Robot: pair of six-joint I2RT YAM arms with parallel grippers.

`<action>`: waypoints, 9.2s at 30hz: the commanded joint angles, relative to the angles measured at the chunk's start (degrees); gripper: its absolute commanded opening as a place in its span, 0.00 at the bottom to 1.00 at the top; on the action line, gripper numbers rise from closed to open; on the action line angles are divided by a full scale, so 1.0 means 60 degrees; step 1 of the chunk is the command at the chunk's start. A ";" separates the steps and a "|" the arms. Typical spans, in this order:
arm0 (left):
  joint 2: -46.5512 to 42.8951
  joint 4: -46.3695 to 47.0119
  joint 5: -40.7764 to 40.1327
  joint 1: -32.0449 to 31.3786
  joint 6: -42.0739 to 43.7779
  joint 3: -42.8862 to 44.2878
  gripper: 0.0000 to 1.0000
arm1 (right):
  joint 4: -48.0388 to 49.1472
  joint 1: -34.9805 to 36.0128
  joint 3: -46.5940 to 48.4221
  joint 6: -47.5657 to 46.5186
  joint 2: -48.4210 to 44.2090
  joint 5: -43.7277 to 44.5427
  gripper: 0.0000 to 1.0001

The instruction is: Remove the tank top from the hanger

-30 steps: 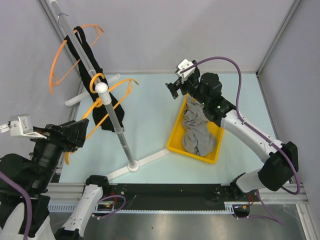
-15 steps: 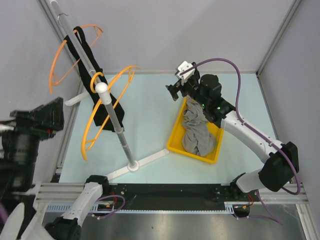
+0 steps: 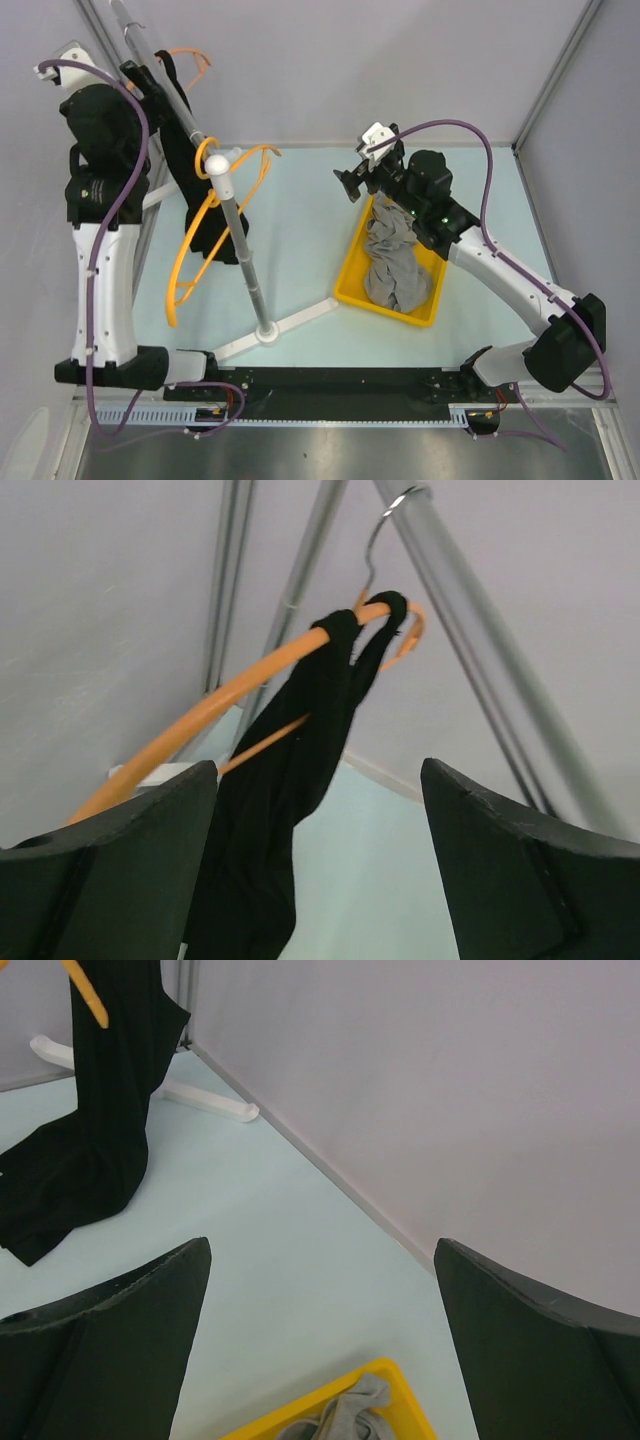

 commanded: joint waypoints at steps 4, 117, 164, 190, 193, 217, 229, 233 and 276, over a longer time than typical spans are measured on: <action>-0.0081 0.0340 0.0050 0.1524 -0.0751 0.0307 0.86 | 0.0340 0.0048 -0.0085 -0.0112 -0.0489 -0.0144 1.00; -0.1621 0.5920 0.5575 0.3096 -0.1137 -0.2275 0.00 | 0.0823 -0.0392 -0.0217 0.0547 -0.0518 -0.1345 1.00; -0.6790 0.3503 0.6908 0.3300 -0.0418 -1.0285 0.00 | -0.0144 -0.0186 0.0779 0.1950 0.0697 -0.0481 1.00; -0.5327 1.3111 1.2826 0.5015 -0.5574 -1.5515 0.00 | -0.0452 -0.1241 -0.0509 0.6168 0.0594 -0.0774 1.00; -0.5254 1.3960 1.3192 0.4957 -0.6027 -1.5882 0.00 | -0.0130 -0.1227 -0.0831 0.7149 0.0711 -0.0803 1.00; -0.6806 1.3744 1.3561 0.3975 -0.6279 -1.6658 0.00 | -0.0522 -0.0055 -0.0510 0.8310 0.2485 0.1798 0.25; -0.6221 1.5631 1.2416 0.3990 -0.7508 -1.7173 0.00 | -0.0410 -0.1940 -0.2719 1.1719 0.1064 0.1355 0.01; -0.6496 1.5444 1.2637 0.3961 -0.7450 -1.6996 0.00 | 0.0367 -0.2559 -0.3365 1.2440 0.1078 0.0239 0.02; -0.5049 1.6848 1.3295 0.2847 -0.7215 -1.5883 0.00 | 0.1160 -0.4154 -0.2708 0.6980 0.0272 -0.6071 0.93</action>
